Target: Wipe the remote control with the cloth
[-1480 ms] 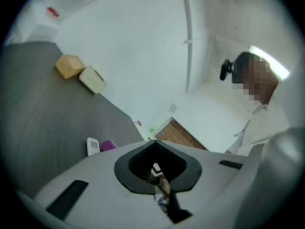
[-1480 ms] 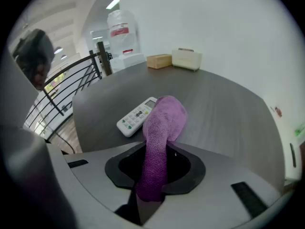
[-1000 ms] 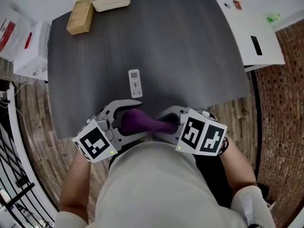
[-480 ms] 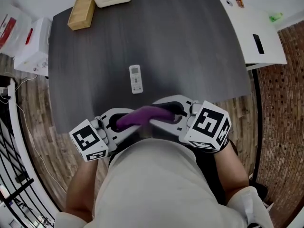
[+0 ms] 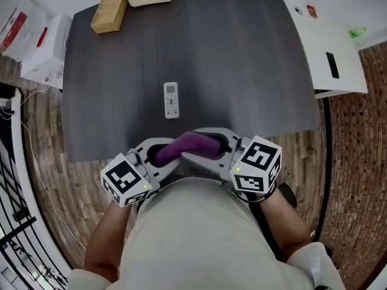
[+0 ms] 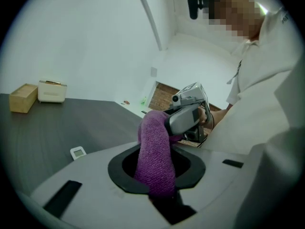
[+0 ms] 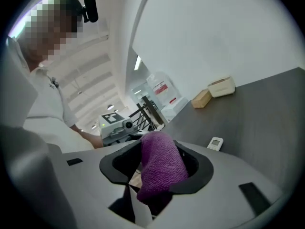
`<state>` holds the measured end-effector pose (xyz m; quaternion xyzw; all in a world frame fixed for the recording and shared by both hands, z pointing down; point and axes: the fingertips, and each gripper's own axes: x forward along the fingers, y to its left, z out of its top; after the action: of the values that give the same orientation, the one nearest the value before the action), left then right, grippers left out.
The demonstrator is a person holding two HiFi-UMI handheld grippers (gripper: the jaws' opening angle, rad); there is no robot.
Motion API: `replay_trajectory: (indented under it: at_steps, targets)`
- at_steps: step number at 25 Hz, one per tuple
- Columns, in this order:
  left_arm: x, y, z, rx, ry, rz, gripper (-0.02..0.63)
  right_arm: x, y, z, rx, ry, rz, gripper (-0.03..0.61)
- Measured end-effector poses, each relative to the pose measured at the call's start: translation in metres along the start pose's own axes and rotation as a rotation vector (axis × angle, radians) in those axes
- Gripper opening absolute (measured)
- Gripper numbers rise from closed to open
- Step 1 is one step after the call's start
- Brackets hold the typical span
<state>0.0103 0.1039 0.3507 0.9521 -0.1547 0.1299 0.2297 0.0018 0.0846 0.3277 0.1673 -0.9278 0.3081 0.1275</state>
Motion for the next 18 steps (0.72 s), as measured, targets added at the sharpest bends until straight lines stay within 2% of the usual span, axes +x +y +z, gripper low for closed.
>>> replay_trajectory:
  at_steps: [3, 7, 10, 12, 14, 18]
  targets:
    - [0.007, -0.003, -0.014, -0.054, 0.016, 0.002, 0.066, -0.003, -0.002, -0.016, -0.069, 0.084, 0.011, 0.15]
    - [0.014, -0.004, -0.02, -0.141, -0.021, 0.023, 0.083, -0.008, -0.005, -0.025, -0.108, 0.137, 0.041, 0.139]
    - [0.02, -0.011, -0.027, -0.15, 0.013, 0.004, 0.083, -0.013, -0.002, -0.037, -0.156, 0.227, 0.111, 0.14]
    - [0.023, -0.019, -0.035, -0.119, 0.085, -0.04, 0.082, -0.018, 0.003, -0.049, -0.222, 0.301, 0.17, 0.14]
    - [0.027, -0.026, -0.041, -0.044, 0.183, -0.08, 0.082, -0.024, 0.007, -0.06, -0.313, 0.36, 0.218, 0.14]
    - [0.032, -0.031, -0.042, 0.079, 0.322, -0.117, 0.077, -0.028, 0.004, -0.066, -0.427, 0.385, 0.243, 0.15]
